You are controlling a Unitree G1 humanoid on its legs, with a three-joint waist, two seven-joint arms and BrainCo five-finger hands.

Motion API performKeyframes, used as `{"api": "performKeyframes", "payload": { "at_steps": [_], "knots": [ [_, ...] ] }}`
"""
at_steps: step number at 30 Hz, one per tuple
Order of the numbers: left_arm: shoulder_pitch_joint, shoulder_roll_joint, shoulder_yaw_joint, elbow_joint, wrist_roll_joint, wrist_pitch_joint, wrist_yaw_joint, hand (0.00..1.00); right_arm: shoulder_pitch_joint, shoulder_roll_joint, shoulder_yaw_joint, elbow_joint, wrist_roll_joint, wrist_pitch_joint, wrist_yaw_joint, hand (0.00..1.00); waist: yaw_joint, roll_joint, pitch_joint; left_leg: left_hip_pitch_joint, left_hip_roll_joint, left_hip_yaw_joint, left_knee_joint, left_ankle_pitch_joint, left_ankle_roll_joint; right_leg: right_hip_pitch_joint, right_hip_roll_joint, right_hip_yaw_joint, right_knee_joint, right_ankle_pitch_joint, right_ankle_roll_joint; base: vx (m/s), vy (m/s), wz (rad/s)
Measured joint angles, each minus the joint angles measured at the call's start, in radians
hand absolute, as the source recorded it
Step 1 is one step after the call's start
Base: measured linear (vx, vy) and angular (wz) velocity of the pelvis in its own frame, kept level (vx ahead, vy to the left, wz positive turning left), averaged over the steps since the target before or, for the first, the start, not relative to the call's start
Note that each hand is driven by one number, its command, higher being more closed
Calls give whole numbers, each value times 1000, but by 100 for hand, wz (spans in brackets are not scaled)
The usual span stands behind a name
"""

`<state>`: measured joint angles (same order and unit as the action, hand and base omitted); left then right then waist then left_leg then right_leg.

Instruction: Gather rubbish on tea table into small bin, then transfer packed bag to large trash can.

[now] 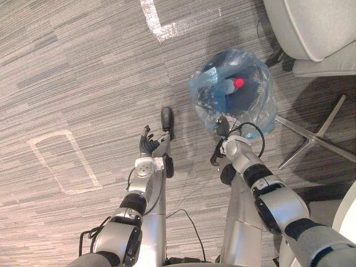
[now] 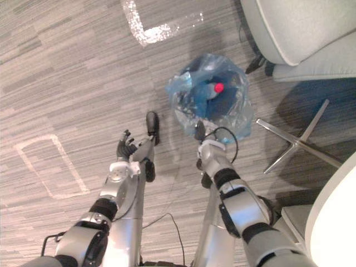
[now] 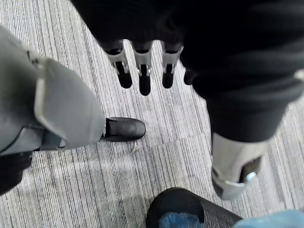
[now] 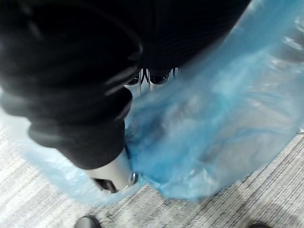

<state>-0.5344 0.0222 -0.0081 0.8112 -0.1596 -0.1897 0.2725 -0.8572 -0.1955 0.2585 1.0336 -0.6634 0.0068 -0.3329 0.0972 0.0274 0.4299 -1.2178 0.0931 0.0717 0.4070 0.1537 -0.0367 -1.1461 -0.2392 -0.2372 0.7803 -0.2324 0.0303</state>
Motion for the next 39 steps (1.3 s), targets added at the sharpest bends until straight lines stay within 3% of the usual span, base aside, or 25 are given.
{"api": "performKeyframes", "payload": {
  "at_steps": [6, 9, 15, 19, 25, 30, 36, 39],
  "knots": [
    [22, -6, -12, -28, 1, 6, -4, 0, 92, 0, 40, -146, 38, -3, -1, 100, -3, -2, -1, 105, 27, 2, 18, -28, 1, 127, 30, -3, -39, 3, -2, -20, -27, -14],
    [78, 0, -11, -47, 2, 12, -20, 0, 208, 22, 61, -304, 59, -9, 1, 100, -8, -32, -18, 206, 45, 22, -35, -28, -9, 216, 52, 1, -105, 15, 0, -29, -26, -23],
    [187, -3, -13, -50, 13, 50, -40, 0, 431, 44, 52, -582, 163, -9, 15, 100, -35, -61, -35, 391, 49, 37, -93, -33, -14, 418, 71, -5, -215, 37, 9, 54, -29, -5],
    [288, 1, -15, -53, 44, 61, -48, 0, 584, 94, 16, -756, 233, -25, 46, 100, -40, -89, -116, 541, 51, 59, -134, -58, -18, 578, 85, 6, -312, 45, 20, 139, -32, -11],
    [371, 14, -45, 67, 92, 85, -82, 0, 691, 117, 23, -784, 252, -54, 101, 100, -42, -97, -231, 738, 28, 82, -285, -40, -29, 761, 105, 26, -472, 81, 35, 157, -18, -8],
    [420, 37, -48, 126, 124, 94, -85, 0, 714, 110, 16, -781, 253, -71, 142, 100, -48, -98, -260, 868, 20, 85, -383, -16, -35, 894, 121, 29, -585, 119, 43, 111, -2, -7],
    [498, 77, -58, 112, 159, 95, -106, 0, 776, 102, 25, -782, 275, -93, 203, 100, -49, -96, -334, 982, 14, 93, -474, 6, -44, 981, 130, 36, -652, 138, 46, 23, 4, -6],
    [536, 87, -87, 19, 160, 93, -122, 0, 785, 75, 43, -787, 316, -115, 223, 100, -48, -95, -344, 1018, 7, 90, -510, 20, -44, 1004, 128, 41, -667, 142, 50, -39, 25, -2]
  ]
}}
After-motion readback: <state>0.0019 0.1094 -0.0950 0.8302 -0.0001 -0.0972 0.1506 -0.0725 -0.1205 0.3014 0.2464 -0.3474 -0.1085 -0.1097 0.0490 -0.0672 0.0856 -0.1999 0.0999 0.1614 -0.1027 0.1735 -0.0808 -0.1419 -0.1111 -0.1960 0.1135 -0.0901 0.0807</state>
